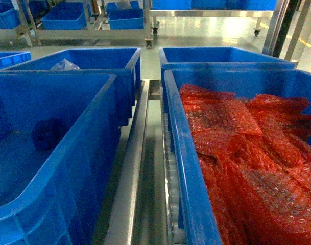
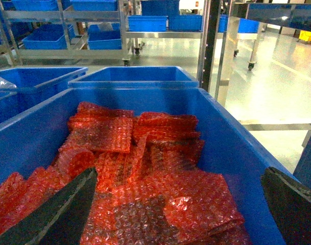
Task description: Pick blue part to blue bin on bottom shelf
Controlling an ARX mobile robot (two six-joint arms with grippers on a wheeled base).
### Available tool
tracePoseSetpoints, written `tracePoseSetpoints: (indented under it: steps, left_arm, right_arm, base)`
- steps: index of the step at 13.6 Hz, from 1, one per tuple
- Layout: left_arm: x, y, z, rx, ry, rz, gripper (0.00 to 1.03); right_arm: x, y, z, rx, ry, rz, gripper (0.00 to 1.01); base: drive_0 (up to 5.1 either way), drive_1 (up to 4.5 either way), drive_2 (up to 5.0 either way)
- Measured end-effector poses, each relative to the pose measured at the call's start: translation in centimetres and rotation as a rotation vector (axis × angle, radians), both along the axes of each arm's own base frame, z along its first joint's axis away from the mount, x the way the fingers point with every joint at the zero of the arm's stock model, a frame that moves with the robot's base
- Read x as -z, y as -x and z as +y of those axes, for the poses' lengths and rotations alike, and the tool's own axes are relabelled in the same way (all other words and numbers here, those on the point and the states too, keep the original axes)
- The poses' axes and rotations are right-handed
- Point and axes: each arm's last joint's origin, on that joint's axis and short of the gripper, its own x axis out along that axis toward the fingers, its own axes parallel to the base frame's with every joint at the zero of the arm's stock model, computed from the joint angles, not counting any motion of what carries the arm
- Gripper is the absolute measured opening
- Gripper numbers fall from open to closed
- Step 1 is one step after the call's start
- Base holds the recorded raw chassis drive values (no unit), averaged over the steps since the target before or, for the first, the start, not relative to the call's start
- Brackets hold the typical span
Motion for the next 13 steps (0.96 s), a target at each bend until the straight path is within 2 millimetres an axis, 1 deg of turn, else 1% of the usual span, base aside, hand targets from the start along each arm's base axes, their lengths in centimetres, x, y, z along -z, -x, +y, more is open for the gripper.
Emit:
tracePoseSetpoints:
  steps: [13]
  left_arm:
    - [0.0, 0.0, 0.0, 0.0, 0.0, 0.0, 0.98]
  right_arm:
    - [0.0, 0.0, 0.0, 0.0, 0.0, 0.0, 0.98]
  base:
    - [0.0, 0.0, 0.0]
